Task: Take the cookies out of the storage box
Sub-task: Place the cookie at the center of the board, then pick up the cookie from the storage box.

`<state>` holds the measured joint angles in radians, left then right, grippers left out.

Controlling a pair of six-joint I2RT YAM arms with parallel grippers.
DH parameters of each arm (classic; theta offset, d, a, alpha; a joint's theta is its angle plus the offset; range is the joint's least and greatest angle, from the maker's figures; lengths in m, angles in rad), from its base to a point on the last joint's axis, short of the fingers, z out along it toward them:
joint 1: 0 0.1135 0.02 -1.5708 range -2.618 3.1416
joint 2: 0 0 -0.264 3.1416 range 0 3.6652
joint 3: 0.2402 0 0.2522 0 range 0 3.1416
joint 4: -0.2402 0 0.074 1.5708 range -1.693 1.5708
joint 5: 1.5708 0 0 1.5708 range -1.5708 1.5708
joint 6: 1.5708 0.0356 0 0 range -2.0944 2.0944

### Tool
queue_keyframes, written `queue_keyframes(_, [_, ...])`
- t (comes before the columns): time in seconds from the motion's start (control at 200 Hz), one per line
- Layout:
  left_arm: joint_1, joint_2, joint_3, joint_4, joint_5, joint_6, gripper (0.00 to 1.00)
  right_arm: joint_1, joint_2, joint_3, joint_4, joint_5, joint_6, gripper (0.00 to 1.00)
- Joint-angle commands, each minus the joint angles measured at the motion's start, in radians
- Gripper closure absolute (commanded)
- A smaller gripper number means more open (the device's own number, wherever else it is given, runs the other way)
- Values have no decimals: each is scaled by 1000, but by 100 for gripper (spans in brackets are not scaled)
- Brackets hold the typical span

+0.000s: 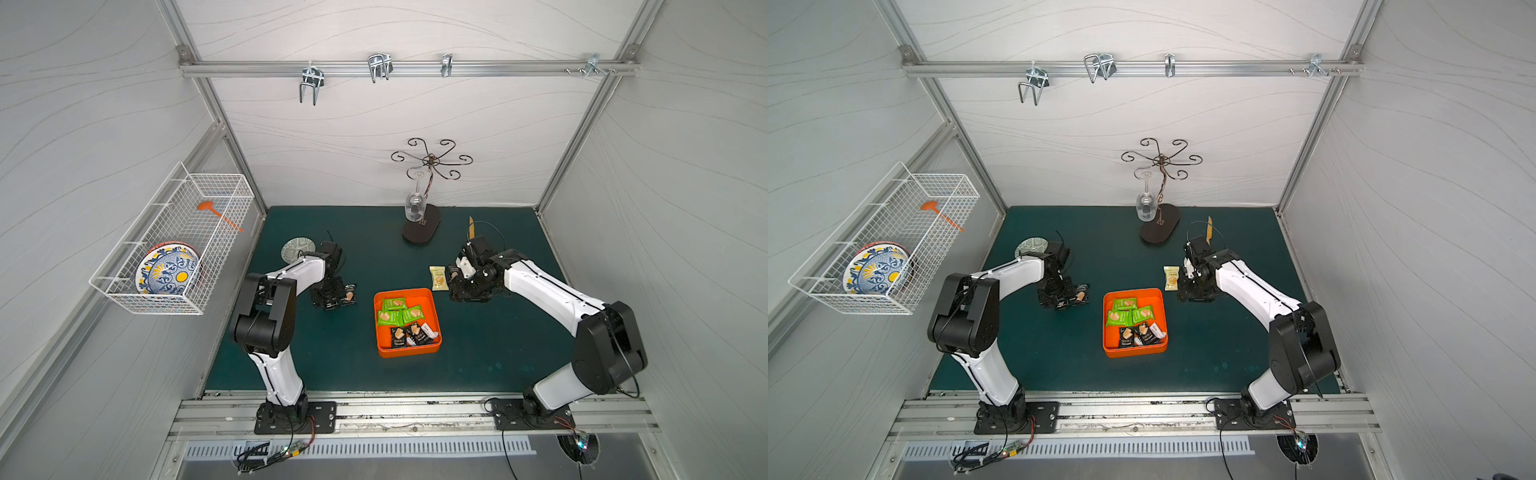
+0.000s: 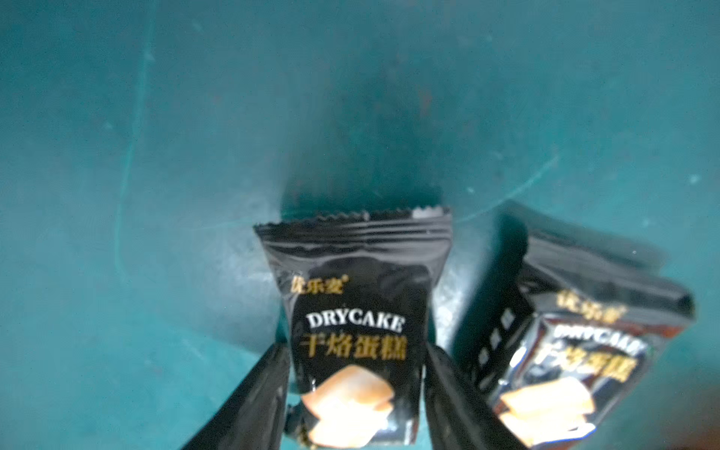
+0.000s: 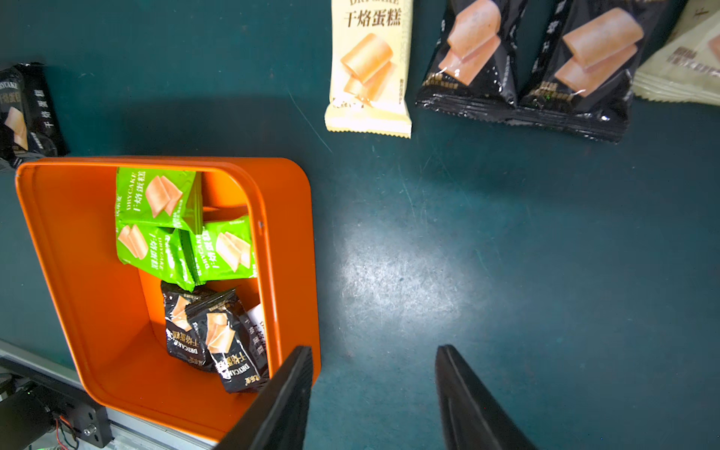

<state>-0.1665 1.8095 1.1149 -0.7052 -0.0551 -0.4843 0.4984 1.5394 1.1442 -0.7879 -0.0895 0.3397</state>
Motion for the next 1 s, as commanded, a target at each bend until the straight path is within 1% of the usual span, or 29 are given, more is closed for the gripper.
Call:
queue_keyframes(0.0, [0, 7, 9, -3, 1, 2, 35, 7, 4, 22, -31, 11, -9, 44])
queue_keyframes(0.24, [0, -111, 59, -89, -14, 5, 33, 16, -10, 28, -32, 15, -5, 45])
queue_keyframes(0.405, [-9, -233, 80, -159, 26, -37, 33, 27, -16, 26, -27, 13, -2, 45])
queue_keyframes(0.475, [-38, -292, 81, -181, 25, -63, 33, 32, -17, 23, -22, 10, -1, 44])
queue_keyframes(0.59, [-117, -376, 76, -205, 6, -128, 33, 43, -23, 17, -2, -14, -3, 44])
queue_keyframes(0.705, [-185, -448, 10, -161, 52, -248, 33, 83, -32, 19, 21, -55, -35, 45])
queue_keyframes(0.85, [-226, -540, -133, -50, 92, -400, 33, 179, -47, 19, 57, -82, -103, 45])
queue_keyframes(0.925, [-226, -560, -188, -13, 107, -432, 33, 228, -45, 18, 71, -92, -139, 45])
queue_keyframes(0.99, [-225, -554, -201, -6, 126, -427, 33, 261, -26, 26, 64, -99, -156, 45])
